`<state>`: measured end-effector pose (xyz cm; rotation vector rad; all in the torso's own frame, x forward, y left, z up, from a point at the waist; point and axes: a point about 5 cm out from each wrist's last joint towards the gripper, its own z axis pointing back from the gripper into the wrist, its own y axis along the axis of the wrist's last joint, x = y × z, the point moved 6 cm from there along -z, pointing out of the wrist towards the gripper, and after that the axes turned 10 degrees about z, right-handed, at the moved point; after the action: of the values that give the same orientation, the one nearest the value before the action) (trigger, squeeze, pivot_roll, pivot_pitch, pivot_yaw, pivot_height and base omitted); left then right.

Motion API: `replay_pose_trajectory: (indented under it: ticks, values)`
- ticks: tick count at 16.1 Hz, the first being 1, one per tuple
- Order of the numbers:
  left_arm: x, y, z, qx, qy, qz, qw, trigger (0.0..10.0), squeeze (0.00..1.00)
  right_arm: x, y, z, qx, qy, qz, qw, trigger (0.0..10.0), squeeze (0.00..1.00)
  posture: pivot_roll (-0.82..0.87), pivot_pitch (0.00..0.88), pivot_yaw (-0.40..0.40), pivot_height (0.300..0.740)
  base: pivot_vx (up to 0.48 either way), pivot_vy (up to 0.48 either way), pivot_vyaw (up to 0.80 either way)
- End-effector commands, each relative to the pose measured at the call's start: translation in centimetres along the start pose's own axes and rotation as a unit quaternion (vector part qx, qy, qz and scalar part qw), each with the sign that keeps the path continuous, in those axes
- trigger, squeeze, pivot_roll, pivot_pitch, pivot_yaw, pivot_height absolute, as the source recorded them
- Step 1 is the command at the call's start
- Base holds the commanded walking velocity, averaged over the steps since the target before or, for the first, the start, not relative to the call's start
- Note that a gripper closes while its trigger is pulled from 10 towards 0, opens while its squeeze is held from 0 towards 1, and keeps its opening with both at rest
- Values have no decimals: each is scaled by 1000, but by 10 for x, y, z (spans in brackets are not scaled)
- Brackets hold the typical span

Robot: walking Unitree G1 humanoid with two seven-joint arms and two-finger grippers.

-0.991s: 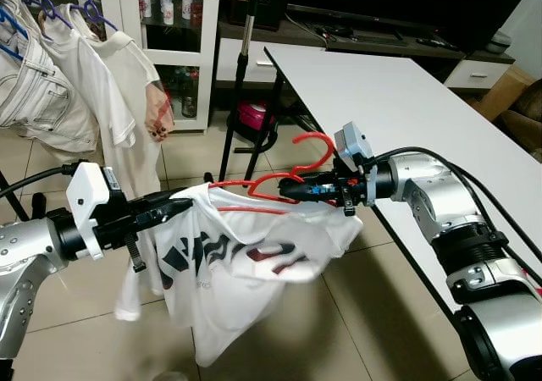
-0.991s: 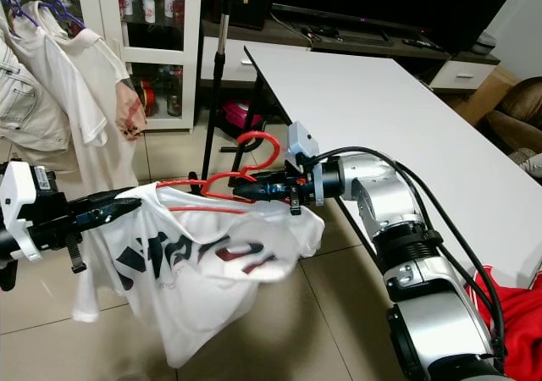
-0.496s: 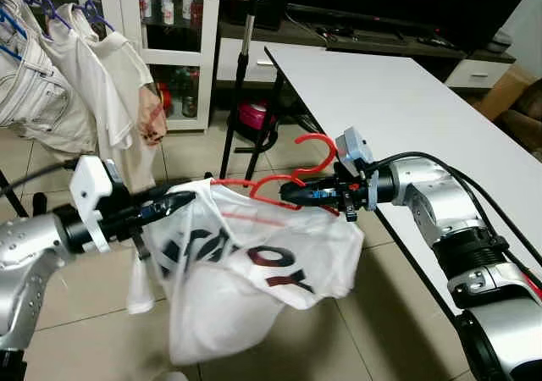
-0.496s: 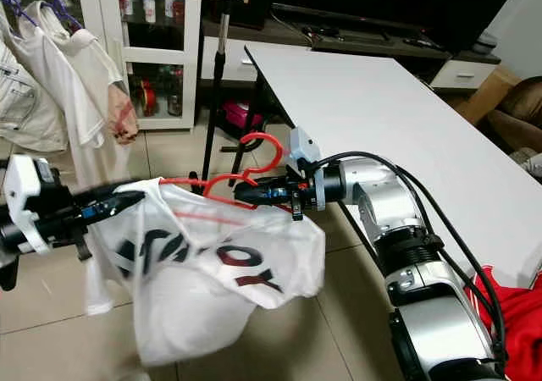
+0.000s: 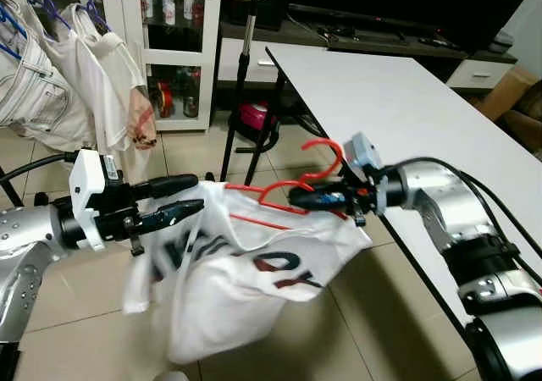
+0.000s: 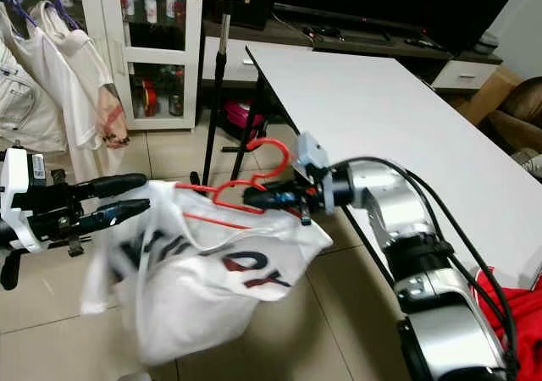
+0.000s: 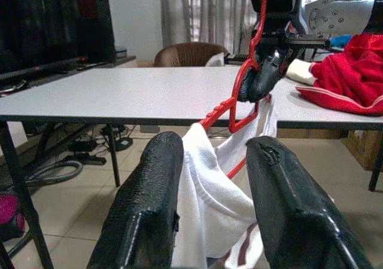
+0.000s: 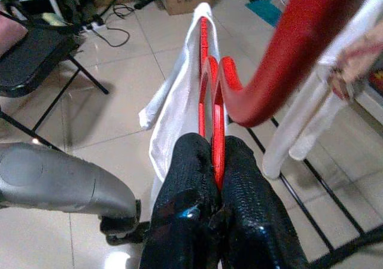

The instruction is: Hang hanger

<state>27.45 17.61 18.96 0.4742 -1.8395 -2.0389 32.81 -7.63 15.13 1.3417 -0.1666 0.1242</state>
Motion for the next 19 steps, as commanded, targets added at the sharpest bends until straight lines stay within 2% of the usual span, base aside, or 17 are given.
replay_pose_trajectory:
  ticks: [1,3,5,6,7,8,9,10,11,12,13,14,15,16,17,18,19]
  values:
    - [2,-6,-3,-18,-10,2,1000,10000,1000,6,3,12,-10,-24,12,1000,0,0,59,0,-173,740,0,0,0]
    - [-5,-11,1,-28,11,2,1000,10000,1000,6,0,17,-18,-33,10,999,0,0,53,0,-173,740,0,0,0]
    - [-35,-8,10,-20,113,-16,993,10000,1000,12,-7,25,-38,-75,9,996,0,0,55,0,-194,740,0,0,0]
    - [-44,-8,12,-20,152,-13,988,10000,1000,19,-12,26,-51,-106,6,993,0,0,61,0,-200,740,0,0,0]
    - [-53,-10,13,-13,212,-4,977,10000,1000,33,-20,26,-68,-175,-7,982,0,0,68,0,-208,740,0,0,0]
    - [-50,-14,9,-4,236,16,972,10000,1000,43,-27,25,-74,-230,-32,970,0,0,74,0,-214,740,0,0,0]
    - [-51,-17,8,-3,258,16,966,10000,910,44,-30,24,-75,-247,-43,965,0,0,78,0,-219,740,0,0,0]
    - [-50,-19,4,23,292,11,956,10000,0,45,-33,19,-67,-280,-54,956,0,0,85,0,-225,740,0,0,0]
    - [-49,-26,1,35,320,28,946,10000,0,46,-34,16,-54,-311,-65,946,0,0,85,0,-225,740,0,0,0]
    - [-46,-30,-1,38,326,40,944,10000,0,44,-33,13,-46,-324,-68,942,0,0,79,0,-220,740,0,0,0]
    - [-42,-48,-3,27,365,73,928,10000,0,41,-36,6,-29,-367,-84,926,0,0,64,0,-207,740,0,0,0]
    - [-41,-58,-1,16,393,90,915,10000,0,40,-42,6,-33,-395,-96,913,1608,0,57,0,-202,740,0,0,0]
    - [-39,-68,1,12,429,102,897,10000,0,36,-55,7,-52,-434,-118,892,10000,0,47,0,-196,740,0,0,0]
    - [-39,-69,2,17,448,103,888,10000,0,31,-65,8,-71,-447,-132,882,10000,0,40,0,-196,740,0,0,0]
    - [-40,-69,6,14,481,73,874,10000,0,16,-89,9,-119,-460,-169,864,10000,0,48,0,-209,740,0,0,0]
    - [-40,-69,7,9,487,60,871,10000,0,11,-95,9,-134,-466,-171,858,10000,0,48,0,-211,740,0,0,0]
    - [-34,-71,4,15,480,83,873,10000,0,11,-98,14,-167,-487,-126,848,10000,0,45,0,-207,740,240,0,0]
